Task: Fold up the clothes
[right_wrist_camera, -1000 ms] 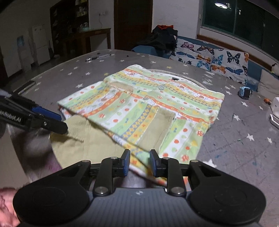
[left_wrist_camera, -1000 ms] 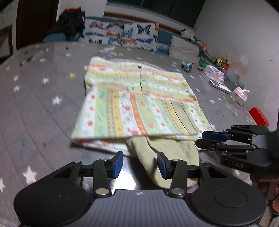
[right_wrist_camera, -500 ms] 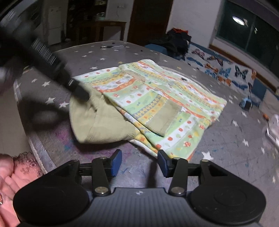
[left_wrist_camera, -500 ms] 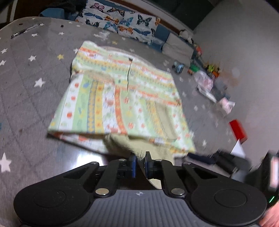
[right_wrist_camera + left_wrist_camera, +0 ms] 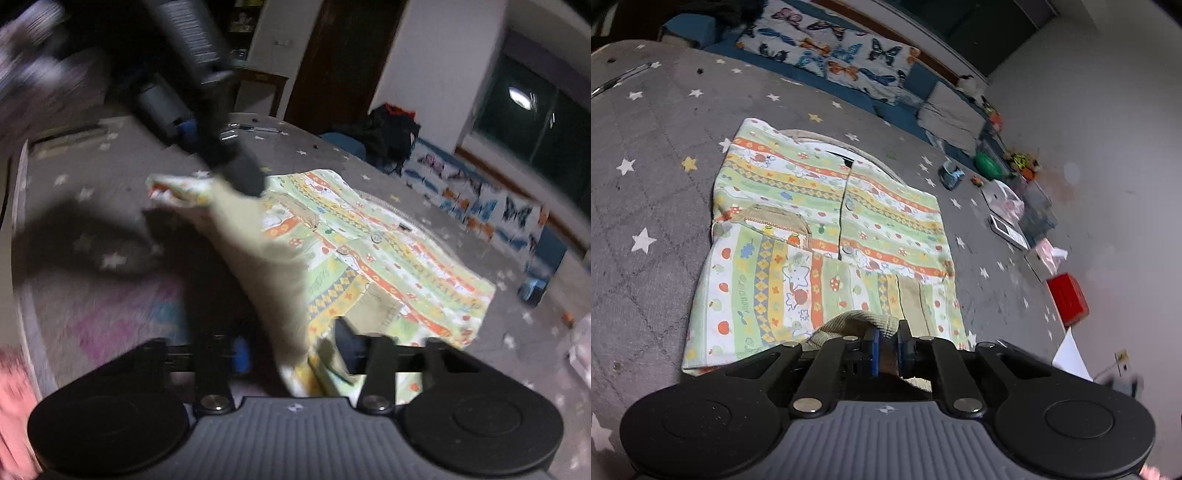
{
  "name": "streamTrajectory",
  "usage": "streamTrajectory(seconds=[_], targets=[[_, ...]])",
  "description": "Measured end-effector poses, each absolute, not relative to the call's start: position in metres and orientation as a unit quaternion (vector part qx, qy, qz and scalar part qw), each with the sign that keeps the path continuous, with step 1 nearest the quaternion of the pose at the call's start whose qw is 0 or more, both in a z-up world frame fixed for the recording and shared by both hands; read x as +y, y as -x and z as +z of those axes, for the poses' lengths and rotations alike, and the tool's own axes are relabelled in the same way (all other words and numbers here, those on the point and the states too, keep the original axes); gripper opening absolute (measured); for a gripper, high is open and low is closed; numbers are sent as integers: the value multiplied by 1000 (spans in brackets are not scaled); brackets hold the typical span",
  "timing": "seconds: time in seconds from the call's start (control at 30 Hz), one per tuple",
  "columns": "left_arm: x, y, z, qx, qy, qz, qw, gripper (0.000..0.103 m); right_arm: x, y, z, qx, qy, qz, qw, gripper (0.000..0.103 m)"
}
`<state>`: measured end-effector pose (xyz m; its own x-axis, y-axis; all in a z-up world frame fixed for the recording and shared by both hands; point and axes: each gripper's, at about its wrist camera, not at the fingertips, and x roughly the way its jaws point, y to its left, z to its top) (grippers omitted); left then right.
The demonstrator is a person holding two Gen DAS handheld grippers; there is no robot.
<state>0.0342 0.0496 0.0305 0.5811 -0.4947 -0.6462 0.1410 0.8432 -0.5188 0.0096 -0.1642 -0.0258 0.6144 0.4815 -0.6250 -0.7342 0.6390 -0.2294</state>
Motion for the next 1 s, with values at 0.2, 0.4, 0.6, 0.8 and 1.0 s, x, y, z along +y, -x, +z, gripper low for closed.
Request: streamTrajectory(seconds=[0.2, 0.4, 0.6, 0.8, 1.0], targets=[[56, -11, 32, 384, 136, -178, 896, 43, -174, -39, -11, 311, 147, 359, 868, 21], [41, 20, 25, 330, -6, -153, 932, 49, -180, -54, -1, 327, 103, 359, 868, 21], [34, 25, 9, 315, -77, -142, 935, 51, -181, -61, 4, 335, 84, 351, 870, 19], [24, 22, -9, 284, -177, -127, 934, 51, -179, -62, 5, 334, 75, 346, 873, 19], [12, 25, -28, 252, -271, -132, 920, 49, -182, -62, 4, 331, 59, 340, 878, 15]])
